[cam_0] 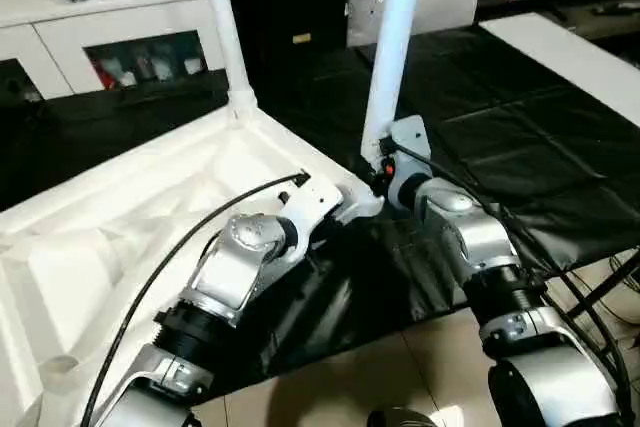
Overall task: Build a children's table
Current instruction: Insert table leg to table base
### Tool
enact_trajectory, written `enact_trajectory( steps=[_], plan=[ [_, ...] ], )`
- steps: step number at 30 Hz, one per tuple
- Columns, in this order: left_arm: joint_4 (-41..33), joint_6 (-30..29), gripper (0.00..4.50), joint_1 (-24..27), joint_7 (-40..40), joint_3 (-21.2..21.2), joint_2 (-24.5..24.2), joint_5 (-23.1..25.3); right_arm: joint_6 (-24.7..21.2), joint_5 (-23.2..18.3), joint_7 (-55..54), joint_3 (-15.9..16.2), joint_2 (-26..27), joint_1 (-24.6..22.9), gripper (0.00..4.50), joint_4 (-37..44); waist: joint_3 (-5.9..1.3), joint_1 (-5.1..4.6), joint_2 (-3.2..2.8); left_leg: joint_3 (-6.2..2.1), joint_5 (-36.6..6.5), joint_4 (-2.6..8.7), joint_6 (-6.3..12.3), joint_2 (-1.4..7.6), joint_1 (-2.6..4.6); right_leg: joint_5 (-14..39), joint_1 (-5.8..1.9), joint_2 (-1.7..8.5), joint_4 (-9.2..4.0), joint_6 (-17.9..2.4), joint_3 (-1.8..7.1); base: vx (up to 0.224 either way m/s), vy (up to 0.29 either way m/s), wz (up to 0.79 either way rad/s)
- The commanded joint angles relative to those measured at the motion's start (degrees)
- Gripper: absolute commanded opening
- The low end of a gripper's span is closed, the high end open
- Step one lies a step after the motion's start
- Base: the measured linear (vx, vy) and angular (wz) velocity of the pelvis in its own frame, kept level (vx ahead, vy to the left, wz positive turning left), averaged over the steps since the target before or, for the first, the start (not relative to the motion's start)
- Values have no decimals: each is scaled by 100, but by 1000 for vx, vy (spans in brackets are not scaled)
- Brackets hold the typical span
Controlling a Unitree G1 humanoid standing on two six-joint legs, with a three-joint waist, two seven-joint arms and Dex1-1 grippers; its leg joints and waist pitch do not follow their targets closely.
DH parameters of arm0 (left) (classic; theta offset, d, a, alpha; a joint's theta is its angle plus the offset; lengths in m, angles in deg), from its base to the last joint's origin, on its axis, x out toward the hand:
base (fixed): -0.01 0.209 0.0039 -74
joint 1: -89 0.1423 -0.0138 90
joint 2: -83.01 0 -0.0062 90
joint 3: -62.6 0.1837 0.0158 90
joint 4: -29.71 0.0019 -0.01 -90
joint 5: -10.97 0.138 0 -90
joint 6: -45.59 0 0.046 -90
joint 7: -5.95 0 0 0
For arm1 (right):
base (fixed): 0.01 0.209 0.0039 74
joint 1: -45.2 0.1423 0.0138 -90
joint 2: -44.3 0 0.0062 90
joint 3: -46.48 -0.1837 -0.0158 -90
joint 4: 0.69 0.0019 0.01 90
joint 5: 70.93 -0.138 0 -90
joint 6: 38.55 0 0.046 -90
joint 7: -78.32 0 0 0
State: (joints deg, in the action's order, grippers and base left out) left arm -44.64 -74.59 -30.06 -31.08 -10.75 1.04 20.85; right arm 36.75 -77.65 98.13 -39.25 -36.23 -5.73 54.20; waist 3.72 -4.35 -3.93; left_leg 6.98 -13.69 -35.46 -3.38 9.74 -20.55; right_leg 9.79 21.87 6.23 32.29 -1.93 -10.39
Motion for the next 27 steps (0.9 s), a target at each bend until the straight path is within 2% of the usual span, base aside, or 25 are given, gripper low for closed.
enact_trajectory(
  steps=[1,2,3,4,5,8,9,12,15,17,18,19,20,22,23,25,27],
  plan=[
    [-289,78,0,-25,-114,168,-59,26,-260,89,-187,-105,-12,-214,189,-725,-367,39,-13,-132,-1256,524,299,345,-143,1672,-289,403,-365,-812,418,57,6,3],
    [-297,89,0,-27,-115,183,-72,11,-216,88,-154,-105,-8,-213,189,-744,-383,43,-15,-105,-1217,516,327,335,-120,1505,-287,400,-345,-959,443,57,6,3],
    [-299,90,0,-28,-115,187,-75,8,-207,87,-146,-105,-8,-212,189,-748,-390,45,-17,-103,-1150,508,353,330,-138,1410,-305,410,-329,-1021,449,52,1,2],
    [-302,92,0,-29,-115,194,-82,0,-189,87,-132,-105,-6,-210,224,-757,-400,56,-20,-91,-993,496,411,326,-141,1276,-323,415,-318,-1079,449,0,0,0],
    [-320,144,0,-24,-148,228,-110,-21,-119,51,-62,-123,3,-214,224,-765,-404,65,-15,-83,-856,485,473,325,-147,1177,-340,417,-306,-1112,454,0,0,0],
    [-384,170,0,15,-194,264,-138,-55,33,24,59,-144,-2,-216,247,-803,-397,98,-22,-64,-825,486,515,332,-134,1218,-344,413,-314,-1127,454,0,0,0],
    [-376,183,0,21,-195,265,-135,-57,69,30,81,-137,-10,-216,264,-819,-394,98,7,-59,-851,488,512,331,-139,1271,-347,409,-323,-1115,455,0,0,0],
    [-347,194,0,31,-193,234,-125,-83,131,-1,213,-137,-55,-268,281,-775,-390,158,-9,-38,-930,484,471,339,-112,1436,-333,416,-357,-1087,467,0,0,0],
    [-224,315,0,-5,-180,194,-177,-86,250,-46,389,-149,-141,-373,307,-645,-416,227,3,-40,-686,473,519,347,-95,1190,-338,401,-303,-1099,473,0,0,0],
    [-75,572,0,-53,-220,245,-338,-25,335,-158,655,-216,-254,-515,321,-480,-434,293,-26,-30,-477,448,616,341,-94,968,-346,405,-283,-1133,476,0,0,0],
    [-46,595,0,-59,-238,239,-369,-34,370,-172,773,-203,-307,-575,338,-397,-449,310,-16,-26,-384,438,637,343,-89,865,-345,396,-268,-1141,475,0,0,0],
    [-22,608,0,-63,-251,225,-387,-50,390,-185,884,-190,-353,-631,338,-317,-478,349,8,-21,-111,410,701,343,-98,563,-356,399,-218,-1177,480,0,0,0],
    [61,655,0,-85,-268,199,-427,-59,452,-214,1162,-142,-468,-769,349,-124,-483,376,15,-24,117,388,822,337,-118,335,-351,385,-179,-1233,480,0,0,0],
    [85,670,0,-92,-270,197,-439,-55,470,-221,1233,-130,-497,-802,360,-79,-488,408,22,-9,240,358,916,324,-133,267,-343,391,-162,-1255,488,0,0,0],
    [242,795,0,-136,-289,218,-514,-24,640,-281,1683,-56,-642,-979,382,146,-466,447,14,26,93,349,980,297,-136,532,-324,373,-215,-1208,479,0,0,0],
    [437,956,0,-183,-328,261,-590,-6,796,-286,2141,79,-844,-1171,400,361,-452,491,22,30,-164,375,916,307,-125,956,-325,368,-248,-1097,477,0,0,0],
    [496,1016,0,-194,-363,268,-605,-28,839,-290,2265,112,-915,-1227,405,413,-435,482,27,39,-402,393,812,306,-128,1347,-326,363,-298,-968,470,0,0,0]
  ],
)
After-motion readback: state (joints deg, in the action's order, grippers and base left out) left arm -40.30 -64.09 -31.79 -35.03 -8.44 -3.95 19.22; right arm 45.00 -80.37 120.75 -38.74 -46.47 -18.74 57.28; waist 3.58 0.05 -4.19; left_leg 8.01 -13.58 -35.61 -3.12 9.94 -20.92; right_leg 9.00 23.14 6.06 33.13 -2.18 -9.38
